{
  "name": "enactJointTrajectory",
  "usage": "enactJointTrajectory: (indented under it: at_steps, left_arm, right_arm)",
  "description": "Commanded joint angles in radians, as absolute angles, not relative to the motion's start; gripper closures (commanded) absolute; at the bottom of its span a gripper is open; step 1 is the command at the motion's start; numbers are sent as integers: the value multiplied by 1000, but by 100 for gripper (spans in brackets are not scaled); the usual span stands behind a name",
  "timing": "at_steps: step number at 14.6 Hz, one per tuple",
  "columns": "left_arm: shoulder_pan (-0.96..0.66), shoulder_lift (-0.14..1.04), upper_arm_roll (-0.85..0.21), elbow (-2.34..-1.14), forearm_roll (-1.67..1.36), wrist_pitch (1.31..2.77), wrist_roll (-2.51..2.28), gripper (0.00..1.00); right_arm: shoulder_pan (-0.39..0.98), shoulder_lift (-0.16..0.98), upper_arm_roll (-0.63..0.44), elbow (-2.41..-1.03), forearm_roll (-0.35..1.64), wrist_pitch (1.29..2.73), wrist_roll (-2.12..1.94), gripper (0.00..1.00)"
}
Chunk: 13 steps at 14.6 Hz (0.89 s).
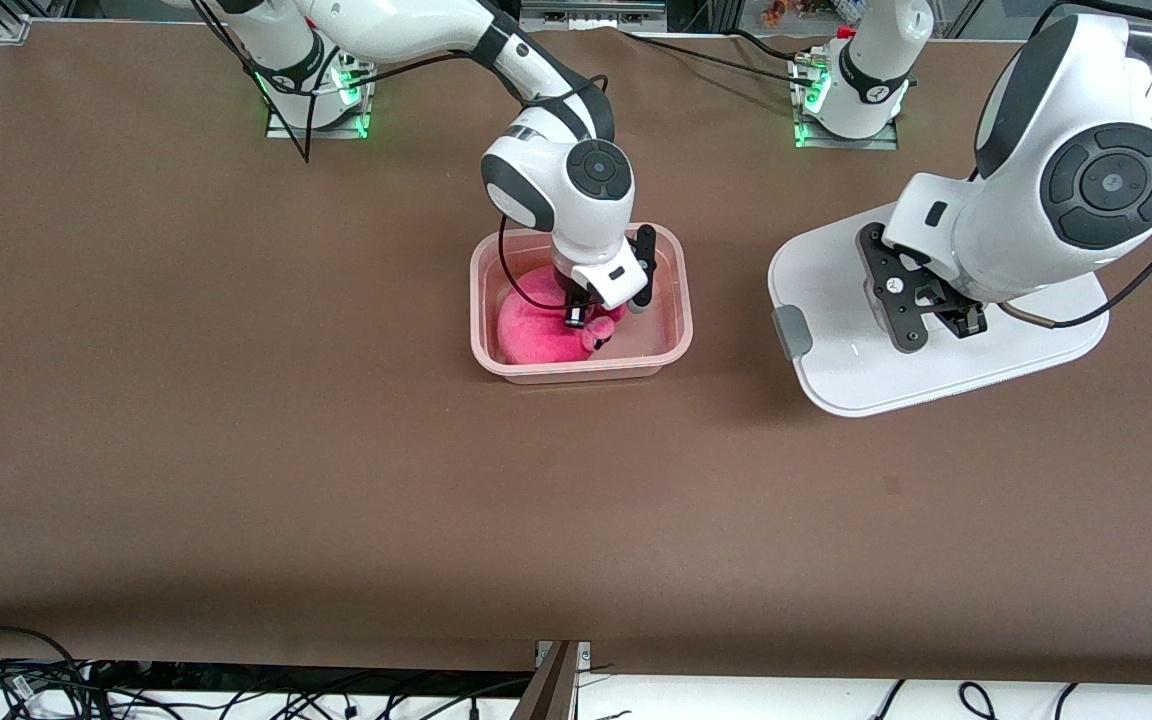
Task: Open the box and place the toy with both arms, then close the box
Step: 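Open the right gripper to release the toy and lift away, then lower the held lid onto the box with the left gripper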
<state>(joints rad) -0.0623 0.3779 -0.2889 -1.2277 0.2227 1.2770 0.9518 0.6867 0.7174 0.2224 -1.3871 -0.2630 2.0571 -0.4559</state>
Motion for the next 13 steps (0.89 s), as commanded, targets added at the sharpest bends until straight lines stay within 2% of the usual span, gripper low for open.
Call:
enactJointTrajectory:
  at_steps: [1,4,7,9,13]
  left_arm:
    - [-61,368,-293,-1229,235,1267,976,100]
    - [-60,368,-296,-1229,233,1266,977,100]
    - [-54,367,-293,-1230,198,1264,977,100]
    - [-43,367,-293,-1230,140,1230,979,100]
    - [-50,386,-293,-1243,77,1233,1005,100]
  right_arm:
    - [692,719,232,-1356,-276,2075,-368,0]
    - [680,697,232,-1332,-255,2062,-368,0]
    - [635,600,224,-1333,-166,2010,-370,0]
    - [559,536,222,-1331,-144,1915,-377,0]
    - [385,419,219,-1331,-117,1866,-385,0]
